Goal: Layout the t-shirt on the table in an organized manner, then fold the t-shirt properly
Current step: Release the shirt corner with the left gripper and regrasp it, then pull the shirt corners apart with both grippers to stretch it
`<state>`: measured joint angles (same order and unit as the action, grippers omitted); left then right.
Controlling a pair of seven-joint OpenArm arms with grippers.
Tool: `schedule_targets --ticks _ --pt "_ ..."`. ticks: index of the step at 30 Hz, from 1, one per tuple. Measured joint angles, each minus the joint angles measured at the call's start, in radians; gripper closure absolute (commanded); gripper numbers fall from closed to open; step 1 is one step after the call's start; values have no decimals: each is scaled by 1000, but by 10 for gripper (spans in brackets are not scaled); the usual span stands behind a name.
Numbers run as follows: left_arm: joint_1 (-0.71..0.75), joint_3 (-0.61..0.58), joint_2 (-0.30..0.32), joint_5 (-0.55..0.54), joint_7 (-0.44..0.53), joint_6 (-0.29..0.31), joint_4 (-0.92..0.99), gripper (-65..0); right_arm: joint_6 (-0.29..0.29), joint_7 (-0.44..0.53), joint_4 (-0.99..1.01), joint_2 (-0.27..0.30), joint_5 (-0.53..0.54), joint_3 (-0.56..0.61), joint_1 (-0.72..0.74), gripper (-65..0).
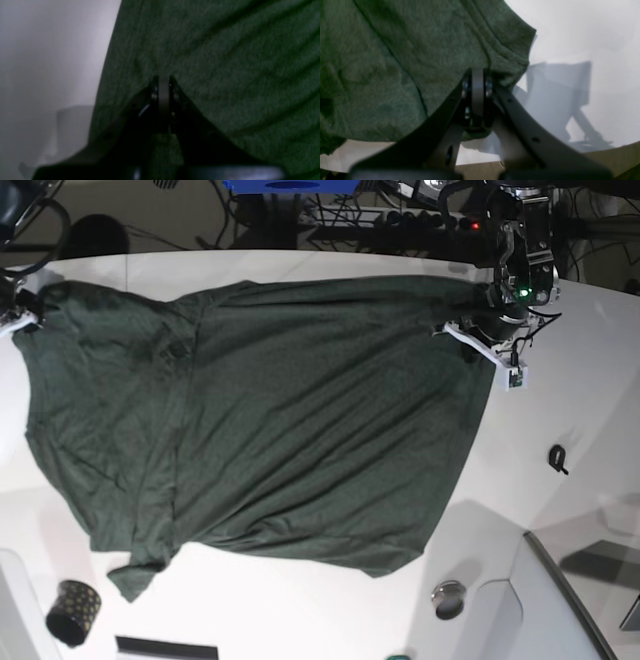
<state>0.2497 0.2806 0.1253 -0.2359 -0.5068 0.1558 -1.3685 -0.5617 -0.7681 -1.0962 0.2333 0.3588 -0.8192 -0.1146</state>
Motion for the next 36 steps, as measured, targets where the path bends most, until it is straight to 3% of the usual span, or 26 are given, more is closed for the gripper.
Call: schedule_targets --ticks 7,20,25,32,36 --pt "54 2 5 -3 19 2 -33 0 -1 -11 5 29 -14 -2 -3 -5" --pt "150 0 -3 12 -52 -2 -246 0 -1 -23 -11 80 -21 3 -3 -5" --pt "184 38 -10 -3 -47 6 -381 0 -3 -66 -204 27 -19 5 -23 -5" --pt "194 220 -51 11 -51 2 -416 0 -8 -106 -441 -46 -3 163 -39 -8" --pt "199 282 -50 12 -51 0 -415 0 -8 -120 -443 -91 -11 106 -42 -9"
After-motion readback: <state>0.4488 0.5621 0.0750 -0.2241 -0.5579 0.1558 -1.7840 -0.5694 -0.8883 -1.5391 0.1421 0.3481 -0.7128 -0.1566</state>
